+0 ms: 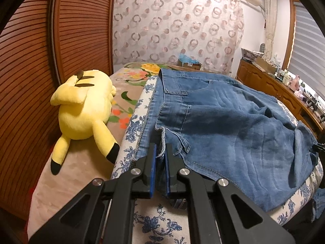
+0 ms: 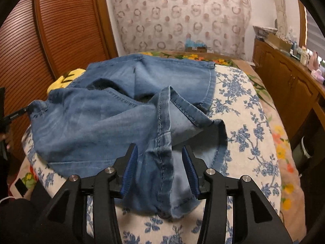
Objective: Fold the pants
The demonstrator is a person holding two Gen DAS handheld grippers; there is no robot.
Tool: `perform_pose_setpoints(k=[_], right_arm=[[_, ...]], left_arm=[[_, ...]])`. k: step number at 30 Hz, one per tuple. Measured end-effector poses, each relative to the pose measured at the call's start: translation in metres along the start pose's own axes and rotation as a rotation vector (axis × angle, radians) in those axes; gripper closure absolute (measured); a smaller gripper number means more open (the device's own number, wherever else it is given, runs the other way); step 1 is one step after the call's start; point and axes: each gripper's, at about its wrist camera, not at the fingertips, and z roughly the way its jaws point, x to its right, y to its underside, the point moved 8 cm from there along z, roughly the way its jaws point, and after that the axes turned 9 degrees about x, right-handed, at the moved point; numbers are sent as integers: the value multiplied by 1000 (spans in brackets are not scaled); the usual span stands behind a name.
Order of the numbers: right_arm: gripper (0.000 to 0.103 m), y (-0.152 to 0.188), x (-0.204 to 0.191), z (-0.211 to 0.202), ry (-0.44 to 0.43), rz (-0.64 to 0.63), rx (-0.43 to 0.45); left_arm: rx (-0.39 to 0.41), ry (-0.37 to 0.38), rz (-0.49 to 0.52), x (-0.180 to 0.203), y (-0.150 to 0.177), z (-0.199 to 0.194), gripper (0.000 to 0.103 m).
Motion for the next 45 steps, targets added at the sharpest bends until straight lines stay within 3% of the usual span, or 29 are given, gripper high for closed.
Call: perform_pose_setpoints(k=[1,2,3,5,14,22,30,45], right_arm=[[65,-2,0,2,-2,0,5],[82,-3,0,2,-3,0,8],[92,-5,0,1,-7,-1,16],[96,-9,0,-6,-19,-8,40],[98,-71,21,-81,43,2,256],[98,-110,26,-126,57,-13,370],[98,-127,21,-145,55,-44,416],[98,-110,53,-71,86,-1,302]], left_arm=[[1,-2,3,0,-1,-1,100],[5,-6,5,0,-3,-1,101],[11,-9,7,-1,-5,-2,101],[28,-14,8,-2,-11,-6,102],[149,-21,3,-4,-60,-37,103],[249,-20,1,-2,-89,-72,103],[312,-19,-1,-3,-105,-95,103],[201,-16,28,14,-89,-43,103]])
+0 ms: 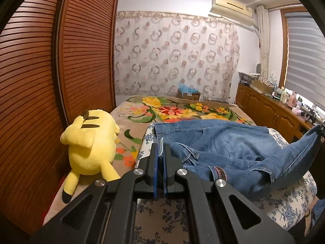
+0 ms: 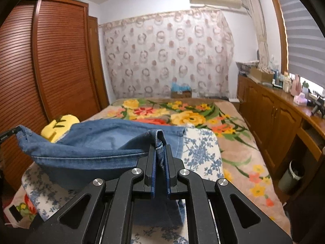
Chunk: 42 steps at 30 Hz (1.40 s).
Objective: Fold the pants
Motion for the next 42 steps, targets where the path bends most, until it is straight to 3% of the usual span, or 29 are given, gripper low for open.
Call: perform_pose_setpoints(k=[16,22,29,31,33,34,42], right_arm=[[98,27,25,62,31,-1,-78],[102,13,51,87,70,37,-58],[103,37,47,110,8,65,-183],[97,50,47,111,18,64,-221],[67,67,47,108,24,86,-261],[64,73,45,106,14,98,-273],[63,121,42,105,36,122,-400]], left_arm=[[-87,-11,31,12,9,71,103],[-94,-9,37,16,-1,107,103],[-128,12,79,27,4,130,103],[-147,17,79,27,10,134,103],[-162,20,78,28,15,139,103],[-167,20,78,29,18,139,103],[-190,29,64,26,29,142,103]])
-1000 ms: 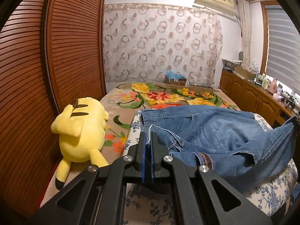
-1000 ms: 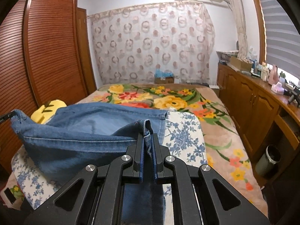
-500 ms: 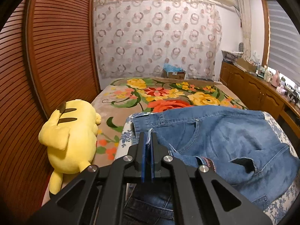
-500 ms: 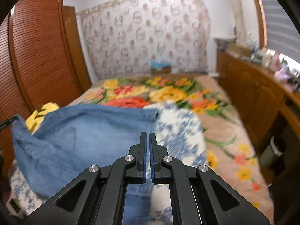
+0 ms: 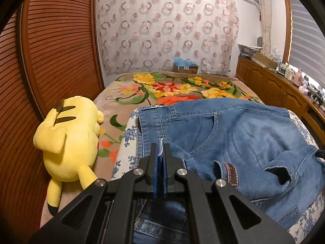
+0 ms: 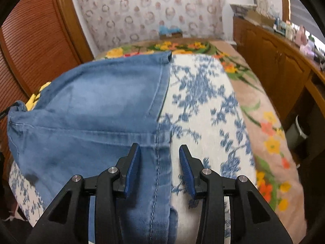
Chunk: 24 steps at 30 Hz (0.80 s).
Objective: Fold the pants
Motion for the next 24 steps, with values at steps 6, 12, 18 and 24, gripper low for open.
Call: perform_pose_setpoints(k=[6,12,18,24], right_arm=[[95,-7,-13,-7,-42,-31,36],[99,-49,-18,-40,-32,-64,199],[99,-107,-16,-61,-8,-96,338],[99,-154,-13,-42,1,-102,373]], left_arm=[[-2,9,-7,-1,2,-1,103],[57,-14,-15,-4,-15,-7,103],[118,-39,4,-12,-51,-12,103],[141,-57,13,-18,-87,7,103]])
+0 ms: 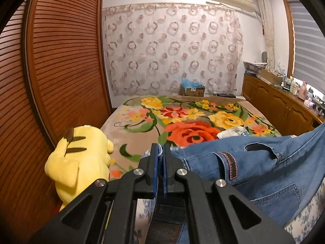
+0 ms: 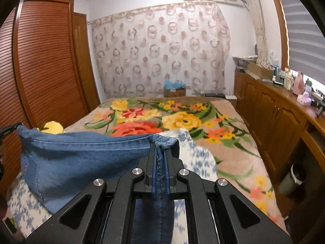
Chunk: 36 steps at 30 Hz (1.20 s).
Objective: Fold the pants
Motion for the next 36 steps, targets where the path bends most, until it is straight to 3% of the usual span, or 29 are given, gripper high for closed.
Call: perform_pose_setpoints(k=[10,21,24,26,30,36], right_arm=[[99,-13,13,64,21,-11,-24],[99,35,24,139,55,-29,-171],[99,46,26,148,63,-31,-199],[99,49,26,149,68,-33,-203],[86,52,30,150,90,-30,-218],[68,52,36,140,110,-3,-222]], left_arm=[[-47,-6,13,7,-10,60,103],[-192,-7,-7,11,21,109,95],[-209,-14,7,9,25,103,86],[-206,-9,6,7,23,100,71],[-212,42,0,15,23,92,65],[-230,145,28,57,31,86,58]])
